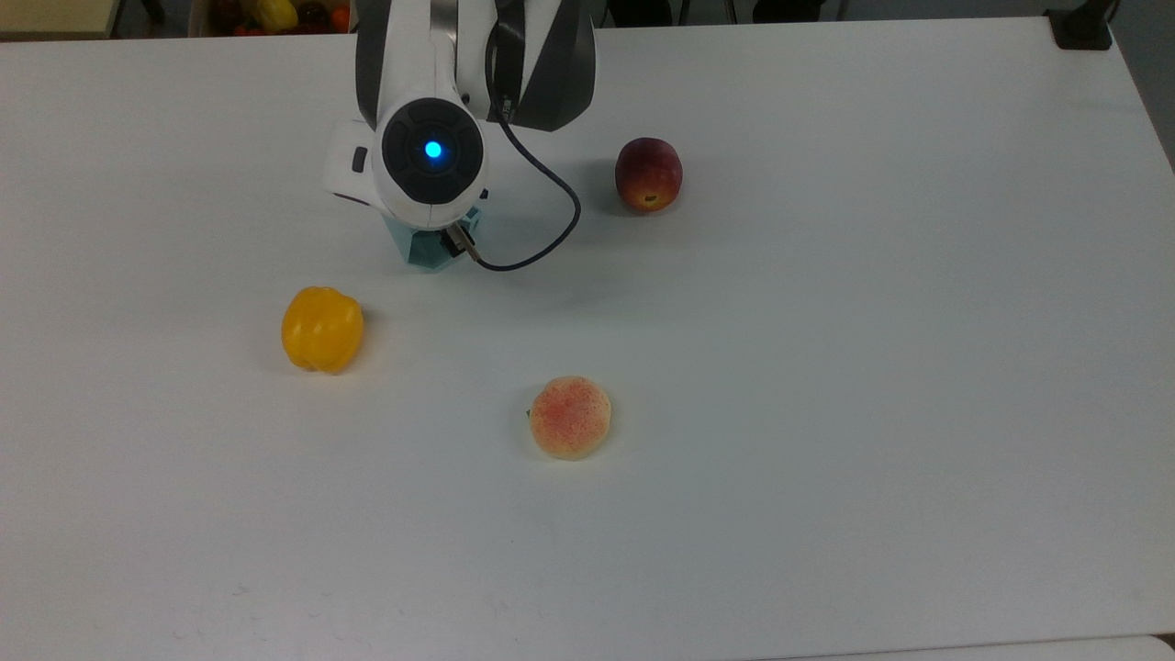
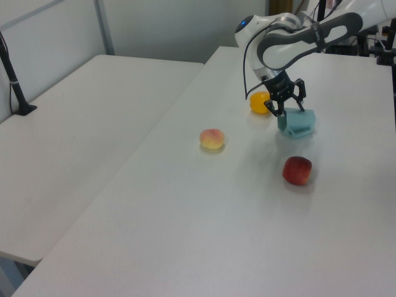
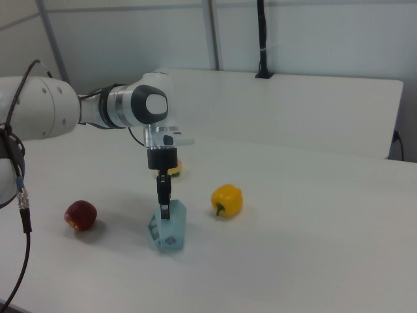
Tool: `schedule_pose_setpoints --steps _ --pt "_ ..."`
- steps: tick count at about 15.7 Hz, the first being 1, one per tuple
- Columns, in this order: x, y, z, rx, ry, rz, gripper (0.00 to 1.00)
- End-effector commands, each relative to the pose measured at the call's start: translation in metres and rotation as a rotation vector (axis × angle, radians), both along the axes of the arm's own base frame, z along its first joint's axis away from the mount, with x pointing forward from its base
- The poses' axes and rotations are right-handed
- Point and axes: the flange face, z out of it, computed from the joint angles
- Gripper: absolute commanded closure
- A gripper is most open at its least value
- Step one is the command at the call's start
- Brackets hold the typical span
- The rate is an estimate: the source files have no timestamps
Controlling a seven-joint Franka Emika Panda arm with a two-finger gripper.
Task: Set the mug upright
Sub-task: 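Lift the mug by its rim, swinging it upright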
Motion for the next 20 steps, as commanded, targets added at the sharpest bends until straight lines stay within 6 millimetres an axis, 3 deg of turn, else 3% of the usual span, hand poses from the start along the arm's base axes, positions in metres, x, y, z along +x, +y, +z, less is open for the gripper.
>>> schedule_pose_setpoints --steps 1,4,7,11,13,17,20 --pt "-0.003 0.001 0.000 0.058 0.024 0.106 1.00" --pt "-0.003 -0.001 0.002 0.079 0.025 0.114 1.00" --pt "-0.003 -0.003 0.021 0.107 0.006 0.156 1.00" --pt "-0.006 0.005 0.067 0.143 -0.058 0.237 1.00" --pt "-0.010 0.024 0.090 0.178 -0.077 0.330 1.00" --pt "-0.014 0.046 0.115 0.328 -0.095 0.546 1.00" --pt "-0.018 0.041 0.152 0.423 -0.184 0.667 1.00"
